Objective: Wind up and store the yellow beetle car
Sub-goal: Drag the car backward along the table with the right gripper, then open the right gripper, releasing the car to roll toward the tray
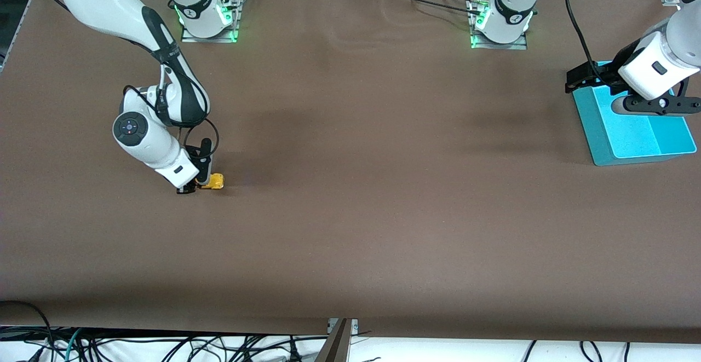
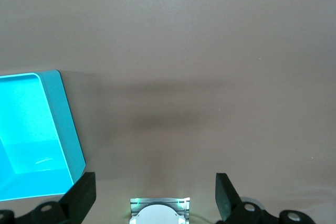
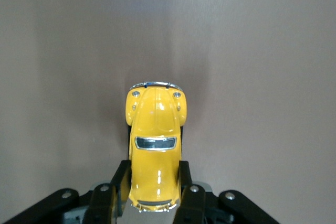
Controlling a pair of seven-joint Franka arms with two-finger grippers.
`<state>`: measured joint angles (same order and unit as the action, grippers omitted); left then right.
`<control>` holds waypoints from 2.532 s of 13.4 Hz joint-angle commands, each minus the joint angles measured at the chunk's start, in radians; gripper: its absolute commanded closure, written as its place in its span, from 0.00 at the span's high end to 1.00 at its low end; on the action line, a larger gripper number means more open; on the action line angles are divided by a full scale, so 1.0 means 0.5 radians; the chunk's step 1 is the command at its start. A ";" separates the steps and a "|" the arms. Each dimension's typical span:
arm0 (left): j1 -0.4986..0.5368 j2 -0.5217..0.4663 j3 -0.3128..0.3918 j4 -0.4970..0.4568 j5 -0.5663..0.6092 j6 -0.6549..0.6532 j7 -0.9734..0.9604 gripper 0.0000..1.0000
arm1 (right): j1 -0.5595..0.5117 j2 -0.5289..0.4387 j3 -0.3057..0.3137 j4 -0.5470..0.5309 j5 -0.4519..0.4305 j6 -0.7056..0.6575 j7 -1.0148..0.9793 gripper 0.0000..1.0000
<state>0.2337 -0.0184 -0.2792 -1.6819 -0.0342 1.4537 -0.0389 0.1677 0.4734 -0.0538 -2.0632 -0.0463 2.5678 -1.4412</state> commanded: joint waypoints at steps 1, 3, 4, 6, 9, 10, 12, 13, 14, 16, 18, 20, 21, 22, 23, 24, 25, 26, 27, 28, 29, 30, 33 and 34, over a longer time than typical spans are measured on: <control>0.008 -0.006 -0.012 0.017 -0.015 -0.033 -0.023 1.00 | -0.120 0.032 0.006 -0.006 0.007 -0.034 -0.176 0.05; 0.008 -0.006 -0.012 0.017 -0.015 -0.030 -0.023 1.00 | -0.233 0.032 0.006 -0.006 0.004 -0.027 -0.286 0.06; 0.008 -0.006 -0.012 0.017 -0.015 -0.033 -0.020 1.00 | -0.292 0.032 0.006 0.000 0.004 -0.018 -0.335 0.06; 0.008 -0.006 -0.012 0.017 -0.015 -0.033 -0.023 1.00 | -0.381 0.059 0.006 0.031 0.001 -0.009 -0.431 0.06; 0.008 -0.006 -0.012 0.017 -0.015 -0.033 -0.023 1.00 | -0.485 0.102 0.003 0.074 -0.012 0.043 -0.617 0.06; 0.008 -0.006 -0.012 0.017 -0.015 -0.033 -0.023 1.00 | -0.510 0.121 0.006 0.086 -0.009 0.064 -0.658 0.06; 0.008 -0.006 -0.012 0.017 -0.015 -0.033 -0.023 1.00 | -0.532 0.142 0.006 0.110 -0.009 0.071 -0.685 0.06; 0.008 -0.006 -0.012 0.017 -0.015 -0.033 -0.023 1.00 | -0.532 0.142 0.006 0.111 -0.006 0.071 -0.686 0.07; 0.008 -0.006 -0.012 0.017 -0.015 -0.033 -0.023 1.00 | -0.529 0.142 0.006 0.111 0.000 0.071 -0.676 0.11; 0.008 -0.006 -0.012 0.017 -0.015 -0.033 -0.023 1.00 | -0.532 0.139 0.009 0.111 0.010 0.065 -0.685 0.98; 0.008 -0.006 -0.012 0.017 -0.015 -0.033 -0.023 1.00 | -0.526 0.109 0.012 0.111 0.010 0.052 -0.689 1.00; 0.008 -0.006 -0.012 0.017 -0.015 -0.033 -0.023 1.00 | -0.529 0.078 0.016 0.111 0.010 0.049 -0.683 1.00; 0.008 -0.006 -0.012 0.017 -0.015 -0.033 -0.023 1.00 | -0.529 0.066 0.016 0.114 0.013 0.046 -0.679 1.00; 0.008 -0.006 -0.012 0.017 -0.015 -0.033 -0.023 1.00 | -0.529 0.057 0.019 0.114 0.013 0.037 -0.679 1.00; 0.008 -0.006 -0.012 0.017 -0.015 -0.033 -0.020 1.00 | -0.529 0.050 0.022 0.132 0.013 0.016 -0.679 1.00; 0.008 -0.006 -0.012 0.017 -0.015 -0.033 -0.020 1.00 | -0.526 0.050 0.025 0.153 0.013 -0.009 -0.679 1.00; 0.008 -0.006 -0.012 0.017 -0.015 -0.033 -0.023 1.00 | -0.526 0.050 0.028 0.181 0.013 -0.045 -0.673 1.00; 0.008 -0.006 -0.012 0.014 -0.018 -0.033 -0.023 1.00 | -0.526 0.050 0.028 0.215 0.019 -0.088 -0.667 1.00; 0.008 -0.006 -0.012 0.013 -0.015 -0.033 -0.023 1.00 | -0.519 0.050 0.028 0.254 0.064 -0.137 -0.664 1.00; 0.008 -0.006 -0.012 0.013 -0.015 -0.033 -0.020 1.00 | -0.513 0.050 0.028 0.312 0.138 -0.196 -0.661 1.00; 0.008 -0.006 -0.012 0.013 -0.015 -0.033 -0.020 1.00 | -0.507 0.050 0.031 0.368 0.199 -0.269 -0.655 1.00; 0.008 -0.006 -0.012 0.013 -0.015 -0.036 -0.020 1.00 | -0.501 0.053 0.031 0.429 0.242 -0.327 -0.618 1.00; 0.008 -0.006 -0.012 0.017 -0.015 -0.036 -0.023 1.00 | -0.480 0.041 0.031 0.494 0.252 -0.426 -0.312 1.00; 0.008 -0.006 -0.012 0.017 -0.015 -0.036 -0.023 1.00 | -0.473 0.029 0.031 0.497 0.252 -0.438 -0.217 1.00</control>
<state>0.2337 -0.0183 -0.2796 -1.6819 -0.0342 1.4518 -0.0390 -0.0741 0.5035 -0.0420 -1.8231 0.0680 2.3824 -1.6302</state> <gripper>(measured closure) 0.000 0.000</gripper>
